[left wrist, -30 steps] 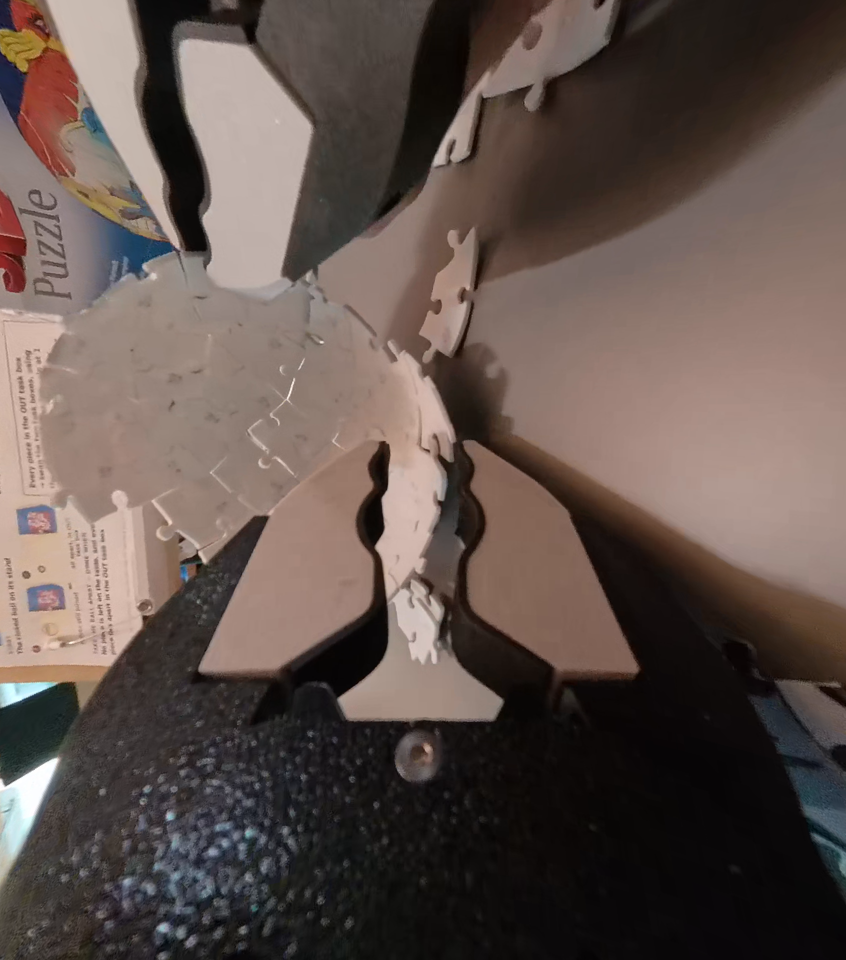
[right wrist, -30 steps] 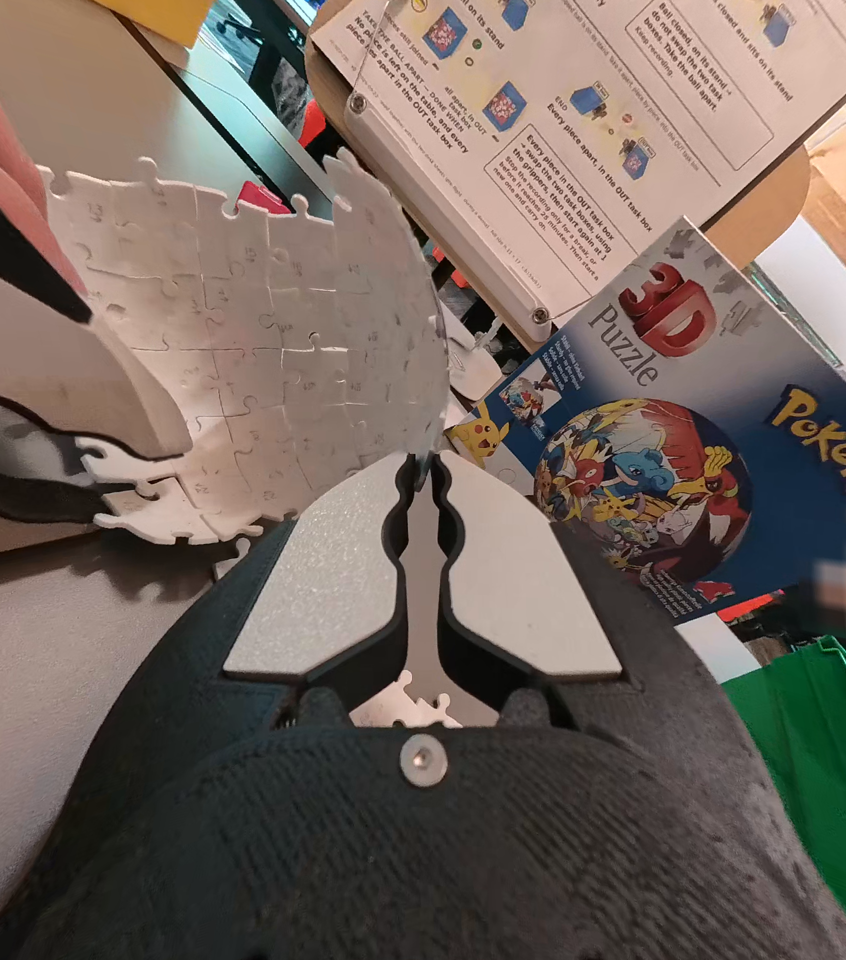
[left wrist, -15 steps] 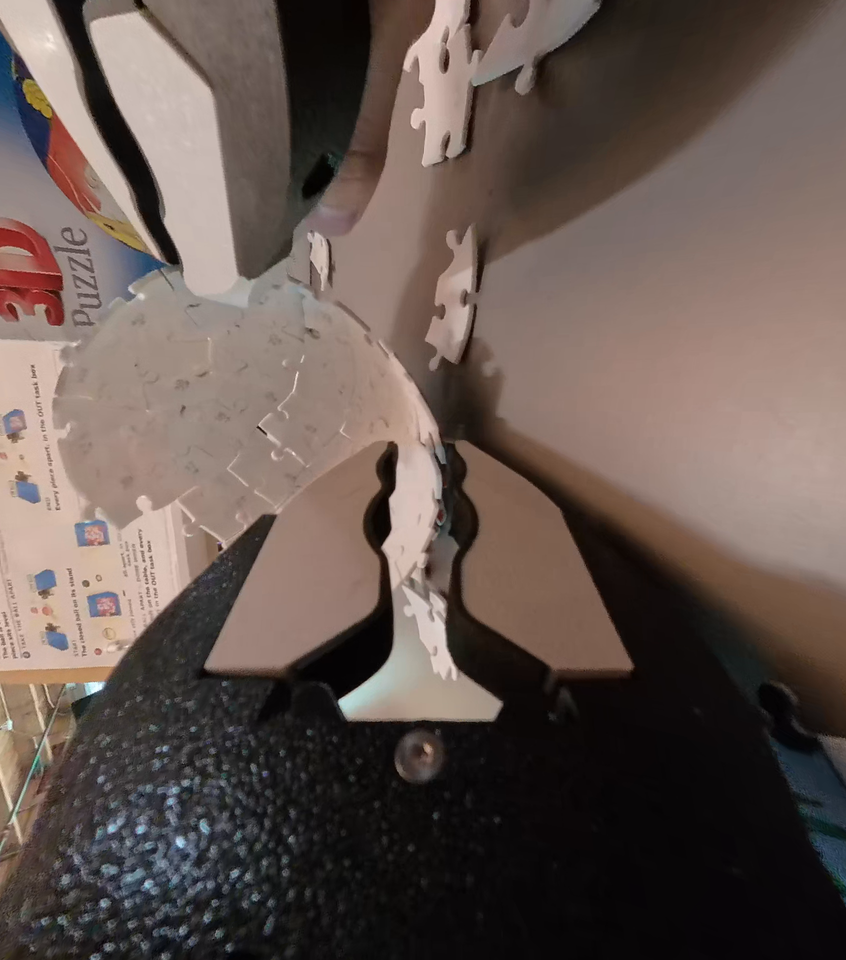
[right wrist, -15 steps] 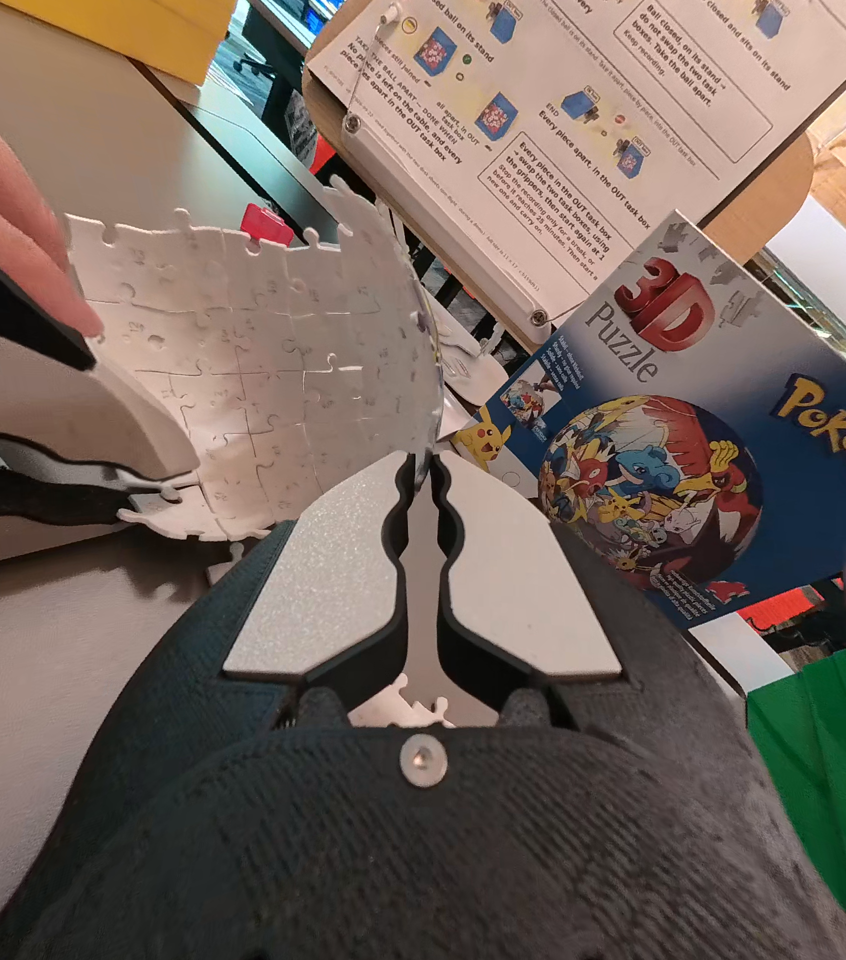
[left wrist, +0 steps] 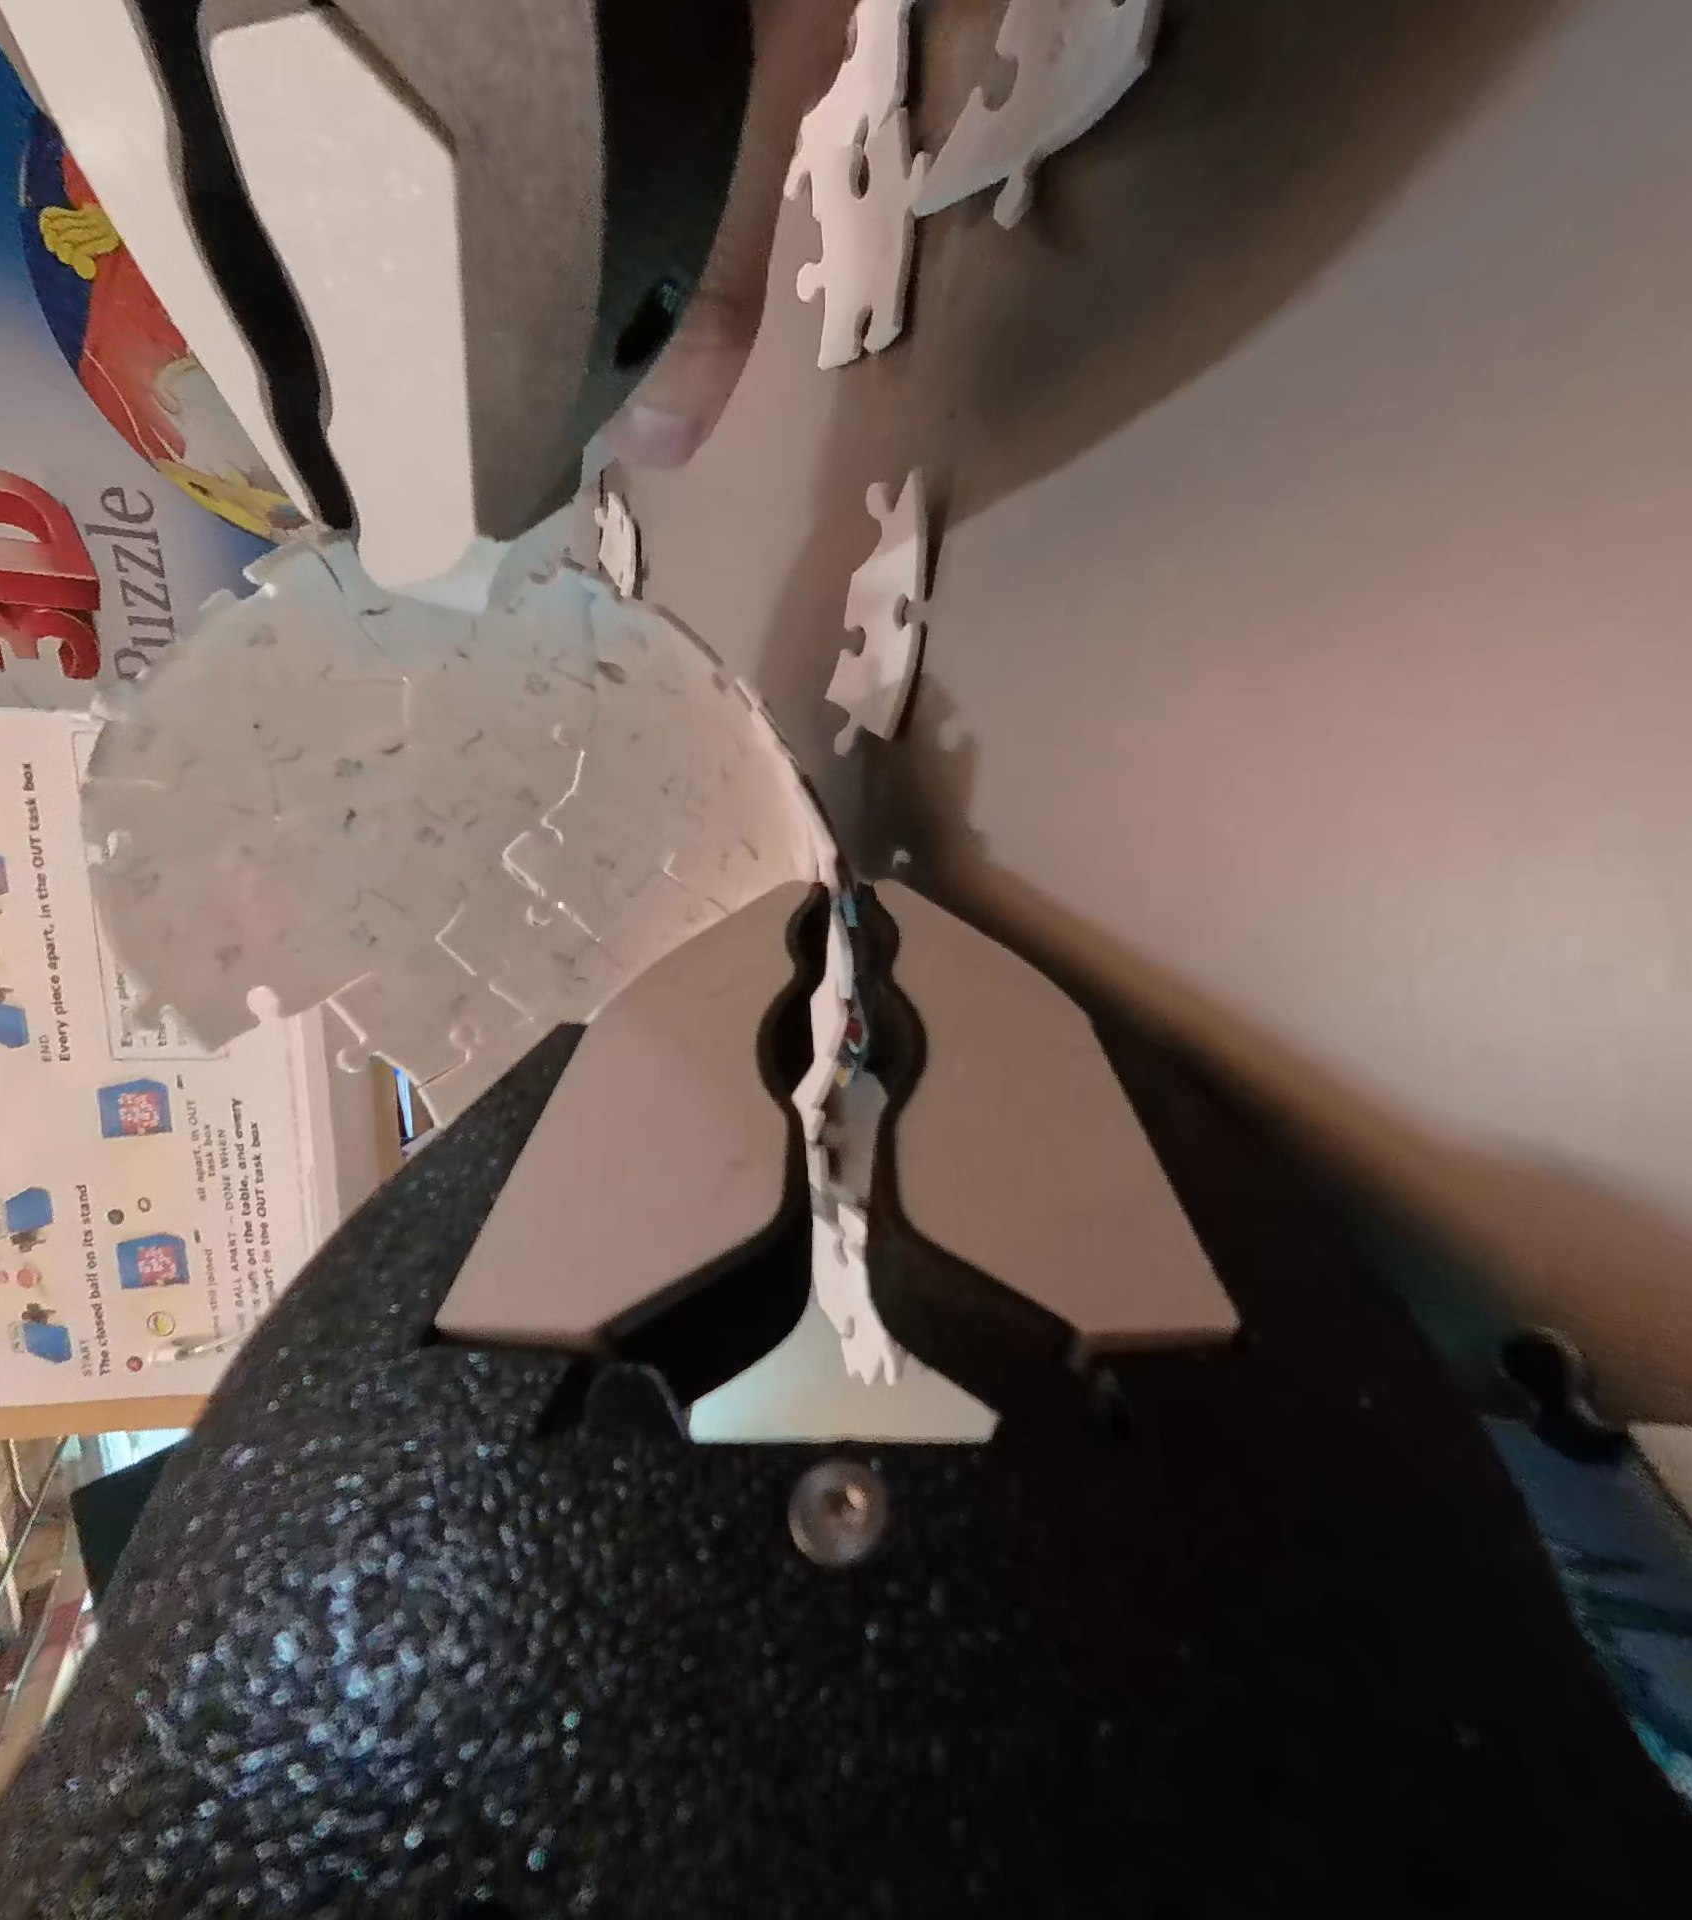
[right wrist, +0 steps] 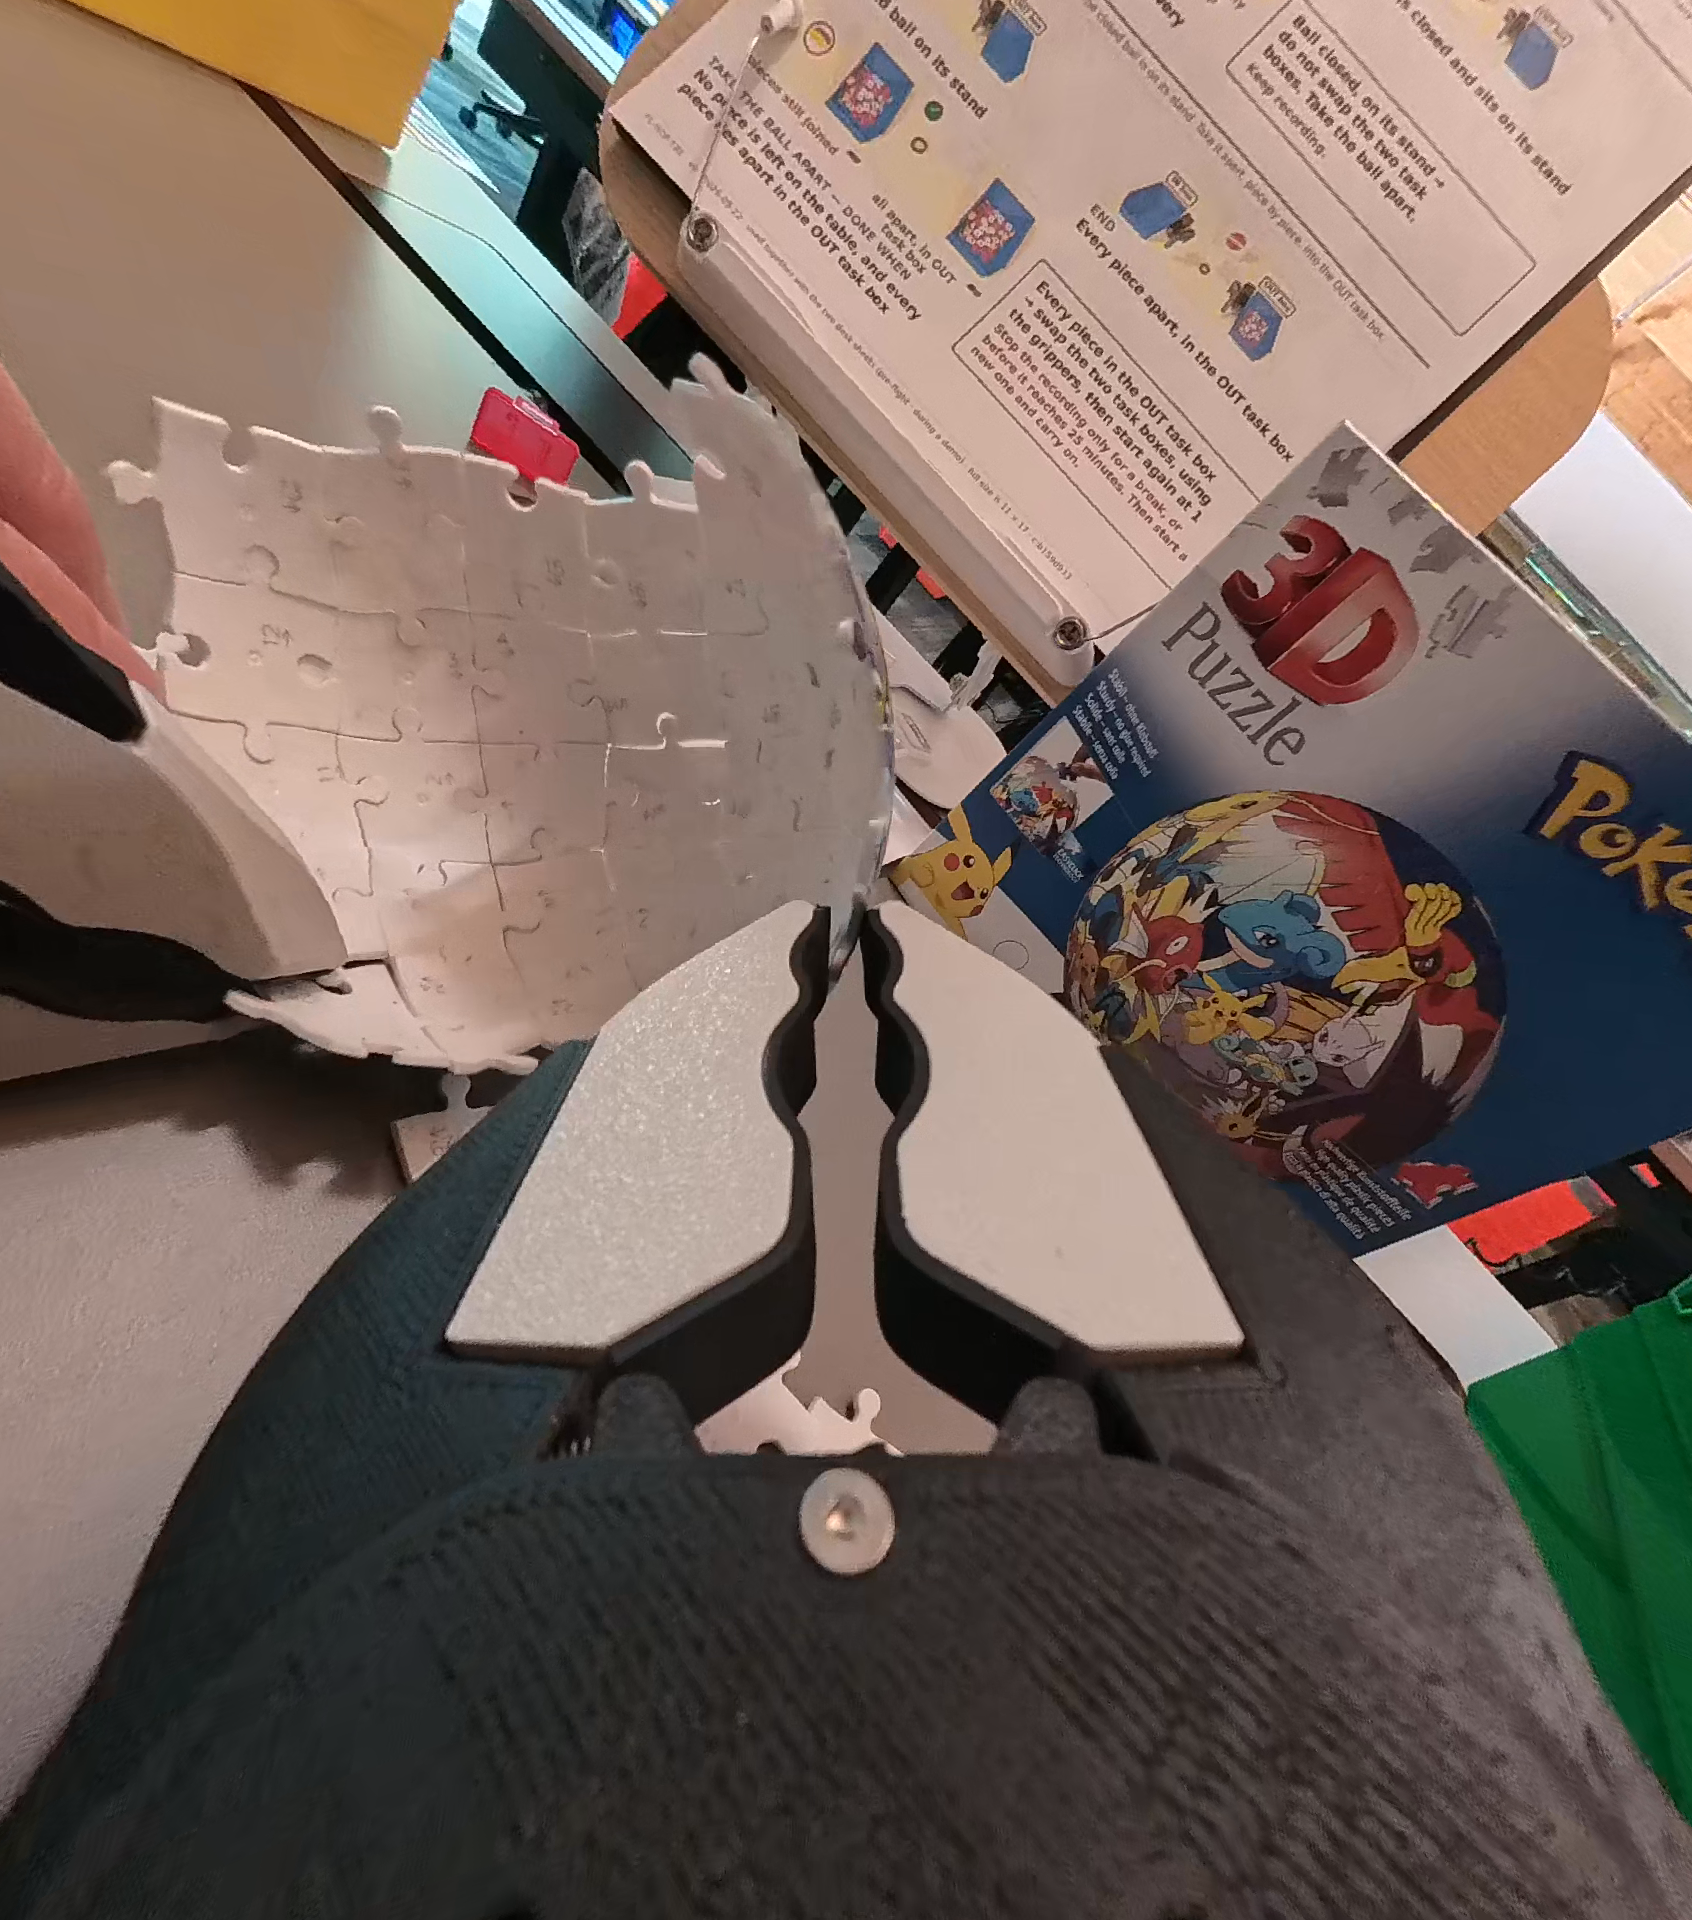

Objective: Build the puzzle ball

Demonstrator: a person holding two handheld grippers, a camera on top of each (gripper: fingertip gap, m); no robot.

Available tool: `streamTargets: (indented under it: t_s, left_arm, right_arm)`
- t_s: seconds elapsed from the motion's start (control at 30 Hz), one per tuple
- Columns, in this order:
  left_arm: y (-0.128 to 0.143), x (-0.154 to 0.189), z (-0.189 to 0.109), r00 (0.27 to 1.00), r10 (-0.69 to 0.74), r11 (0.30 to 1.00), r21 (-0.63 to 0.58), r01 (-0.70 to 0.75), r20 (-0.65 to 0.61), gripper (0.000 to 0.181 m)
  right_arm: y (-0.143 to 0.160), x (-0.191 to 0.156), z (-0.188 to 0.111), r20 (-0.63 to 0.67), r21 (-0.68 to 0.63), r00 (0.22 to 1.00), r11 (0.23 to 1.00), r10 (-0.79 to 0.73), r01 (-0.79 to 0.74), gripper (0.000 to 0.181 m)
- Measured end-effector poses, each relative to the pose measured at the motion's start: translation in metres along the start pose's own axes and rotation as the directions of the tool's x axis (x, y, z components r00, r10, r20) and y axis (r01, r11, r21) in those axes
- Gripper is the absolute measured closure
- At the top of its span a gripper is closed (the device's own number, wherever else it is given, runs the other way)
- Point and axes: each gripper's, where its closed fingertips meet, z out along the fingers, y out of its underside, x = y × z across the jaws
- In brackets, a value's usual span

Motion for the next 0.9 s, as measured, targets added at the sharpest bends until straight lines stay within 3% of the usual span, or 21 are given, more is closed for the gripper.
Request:
streamTargets:
  t_s: [0.23, 0.33, 0.5, 0.57, 0.67, 0.8, 0.9]
  left_arm:
    - [0.001, -0.003, -0.004, 0.998, 0.061, 0.998, 0.015, -0.061, -0.011, 0.176]
    - [0.002, -0.006, -0.005, 0.998, 0.055, 0.998, 0.014, -0.056, 0.036, 0.167]
    - [-0.006, -0.004, -0.009, 1.000, -0.011, 0.999, 0.050, 0.011, -0.004, 0.152]
    - [-0.013, -0.003, -0.011, 0.997, -0.064, 0.994, 0.084, 0.067, -0.043, 0.156]
    - [-0.018, -0.002, -0.011, 0.993, -0.104, 0.989, 0.099, 0.110, -0.064, 0.177]
    - [-0.018, -0.003, -0.012, 0.989, -0.135, 0.984, 0.105, 0.141, -0.065, 0.178]
    - [-0.018, -0.003, -0.014, 0.965, -0.245, 0.960, 0.115, 0.255, -0.095, 0.179]
  right_arm:
    - [0.000, 0.000, 0.000, -0.006, 0.006, 0.999, 0.999, -0.033, 0.033, 0.175]
    - [0.001, 0.000, 0.000, -0.010, 0.006, 0.999, 0.999, -0.042, 0.042, 0.174]
    - [0.001, 0.000, 0.001, -0.018, 0.003, 0.999, 0.999, -0.044, 0.044, 0.175]
    - [0.001, 0.000, 0.001, -0.018, 0.004, 0.999, 0.999, -0.044, 0.044, 0.175]
    - [0.000, 0.000, 0.001, -0.018, 0.007, 0.999, 0.999, -0.044, 0.044, 0.175]
    - [0.000, 0.000, 0.000, -0.021, 0.008, 0.999, 0.999, -0.045, 0.045, 0.175]
    - [0.000, 0.000, 0.000, -0.024, 0.010, 0.998, 0.998, -0.054, 0.054, 0.175]
